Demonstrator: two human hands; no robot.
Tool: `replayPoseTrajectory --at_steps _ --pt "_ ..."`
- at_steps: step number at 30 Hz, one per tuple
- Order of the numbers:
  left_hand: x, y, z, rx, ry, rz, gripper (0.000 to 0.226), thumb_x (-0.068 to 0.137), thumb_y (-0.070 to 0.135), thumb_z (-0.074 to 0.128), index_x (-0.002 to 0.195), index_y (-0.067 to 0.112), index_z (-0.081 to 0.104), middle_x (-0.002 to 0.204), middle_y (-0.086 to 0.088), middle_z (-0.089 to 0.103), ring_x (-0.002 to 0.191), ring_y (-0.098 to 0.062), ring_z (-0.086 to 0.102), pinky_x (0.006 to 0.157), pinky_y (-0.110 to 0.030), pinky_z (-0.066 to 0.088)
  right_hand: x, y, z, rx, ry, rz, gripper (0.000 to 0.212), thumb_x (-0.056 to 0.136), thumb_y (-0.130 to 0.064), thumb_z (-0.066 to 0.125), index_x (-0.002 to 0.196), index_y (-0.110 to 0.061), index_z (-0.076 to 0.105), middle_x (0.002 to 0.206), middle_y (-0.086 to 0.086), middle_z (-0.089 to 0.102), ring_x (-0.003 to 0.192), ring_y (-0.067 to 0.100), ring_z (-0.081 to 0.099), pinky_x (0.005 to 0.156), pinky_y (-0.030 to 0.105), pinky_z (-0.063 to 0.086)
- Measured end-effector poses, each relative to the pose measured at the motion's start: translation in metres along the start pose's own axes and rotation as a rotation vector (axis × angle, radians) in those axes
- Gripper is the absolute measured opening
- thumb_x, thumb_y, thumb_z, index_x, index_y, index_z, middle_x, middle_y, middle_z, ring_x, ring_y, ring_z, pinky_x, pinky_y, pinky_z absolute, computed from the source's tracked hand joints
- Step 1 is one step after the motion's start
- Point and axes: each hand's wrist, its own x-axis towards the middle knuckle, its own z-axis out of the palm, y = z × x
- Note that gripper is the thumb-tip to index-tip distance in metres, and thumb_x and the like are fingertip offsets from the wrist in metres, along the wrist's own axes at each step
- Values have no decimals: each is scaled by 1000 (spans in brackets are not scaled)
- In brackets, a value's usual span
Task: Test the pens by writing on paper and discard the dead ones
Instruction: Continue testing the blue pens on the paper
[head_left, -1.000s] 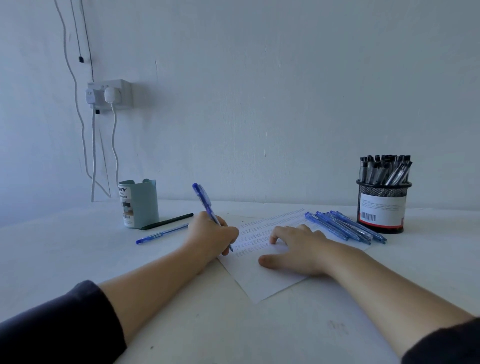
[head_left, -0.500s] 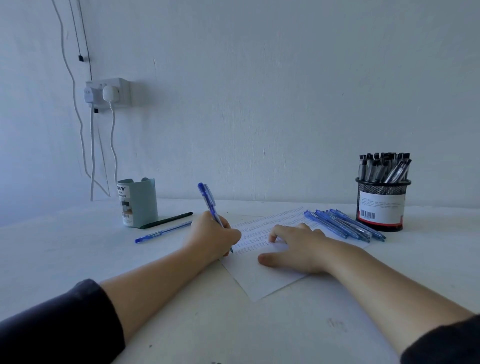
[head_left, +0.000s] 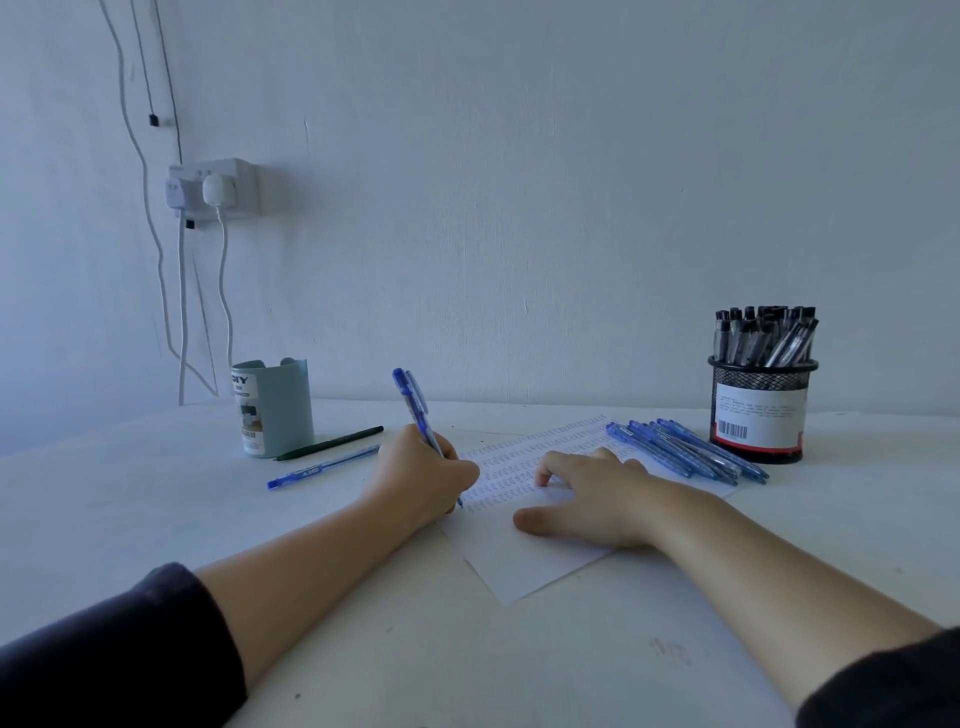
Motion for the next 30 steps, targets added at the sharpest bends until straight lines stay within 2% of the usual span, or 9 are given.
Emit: replayPoseTrajectory --at_steps 5,9,14,18,22,27,30 --pt "0 0 0 -13 5 3 13 70 7 59 57 7 57 47 -5 56 43 -14 47 53 -21 42 0 0 0 2 -2 -2 51 79 -67 53 121 -41 43 133 2 35 125 29 30 96 38 33" --pt "0 2 0 26 -17 1 11 71 7 59 60 6 59 49 -7 55 33 -8 43 48 -16 39 -1 0 -1 0 -5 -2 52 79 -68 53 122 -40 43 134 3 35 125 29 30 96 38 32" --pt "-1 2 0 38 -16 6 11 72 7 59 61 6 59 47 -4 54 29 -4 40 42 -13 36 -1 -1 -1 -8 -7 -1 52 79 -68 52 123 -40 43 136 4 35 126 29 30 96 37 32" --pt "0 1 0 42 -6 1 11 70 8 59 59 7 59 46 -4 54 33 -8 41 50 -18 38 -2 0 -1 0 -9 -5 53 80 -67 52 124 -40 43 136 3 35 127 29 29 96 37 31" --pt "-2 1 1 31 -26 32 12 71 7 59 59 6 59 50 -8 54 34 -8 42 48 -18 38 -2 0 -1 5 -9 -1 52 79 -67 53 123 -40 43 136 3 34 128 29 29 97 38 31" --pt "-1 0 2 31 -1 43 17 69 7 58 52 8 56 38 -1 50 38 -13 41 52 -21 38 -1 0 0 9 4 1 51 78 -68 53 120 -40 44 133 3 36 123 29 30 99 37 31" --pt "-1 0 2 34 -3 44 18 69 6 58 52 8 54 38 0 49 36 -12 41 51 -21 38 0 0 0 2 2 0 52 78 -68 53 121 -40 44 134 3 35 124 30 30 99 37 31"
